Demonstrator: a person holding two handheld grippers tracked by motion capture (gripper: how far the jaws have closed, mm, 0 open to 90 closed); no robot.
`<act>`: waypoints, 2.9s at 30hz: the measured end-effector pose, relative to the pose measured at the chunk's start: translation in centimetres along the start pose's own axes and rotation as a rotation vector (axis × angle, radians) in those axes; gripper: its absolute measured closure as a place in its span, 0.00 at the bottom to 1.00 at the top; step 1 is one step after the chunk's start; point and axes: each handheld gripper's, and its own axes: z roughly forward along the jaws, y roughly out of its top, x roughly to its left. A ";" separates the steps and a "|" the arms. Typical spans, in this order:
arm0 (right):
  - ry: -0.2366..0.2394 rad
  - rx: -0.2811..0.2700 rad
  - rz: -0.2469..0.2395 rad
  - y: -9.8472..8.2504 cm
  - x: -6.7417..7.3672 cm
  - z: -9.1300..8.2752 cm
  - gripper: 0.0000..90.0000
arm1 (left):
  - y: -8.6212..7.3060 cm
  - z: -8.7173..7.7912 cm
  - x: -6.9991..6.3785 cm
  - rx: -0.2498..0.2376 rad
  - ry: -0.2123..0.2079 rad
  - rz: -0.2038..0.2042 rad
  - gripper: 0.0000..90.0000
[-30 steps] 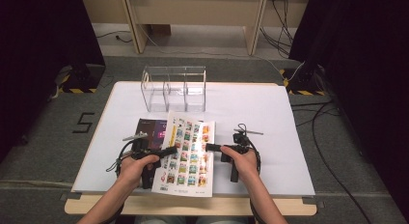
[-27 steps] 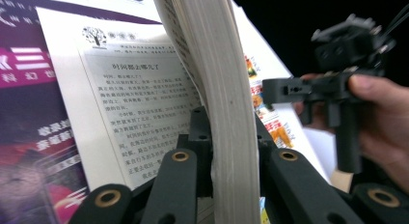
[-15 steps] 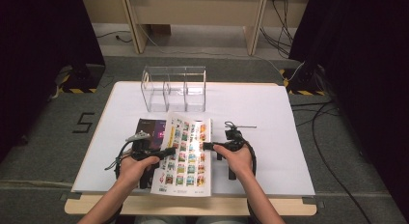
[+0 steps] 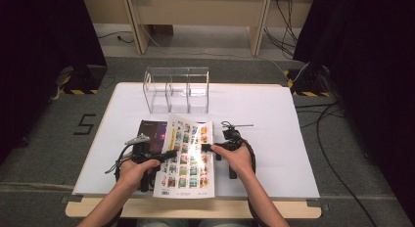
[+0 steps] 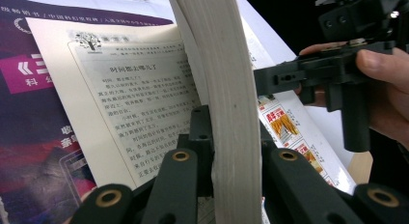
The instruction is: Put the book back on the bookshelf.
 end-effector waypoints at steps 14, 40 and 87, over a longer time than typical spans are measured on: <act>0.042 0.010 0.043 1.6 -0.5 0.4 0.73 | 0.0 -0.1 0.3 0.016 0.001 0.002 0.87; -0.098 0.012 -0.142 2.9 4.9 -1.0 0.80 | 0.3 -0.6 0.8 0.068 0.010 -0.040 0.77; -0.378 -0.542 -0.347 9.2 12.7 -7.6 0.82 | -3.2 -5.2 3.5 -0.067 0.314 -0.011 0.40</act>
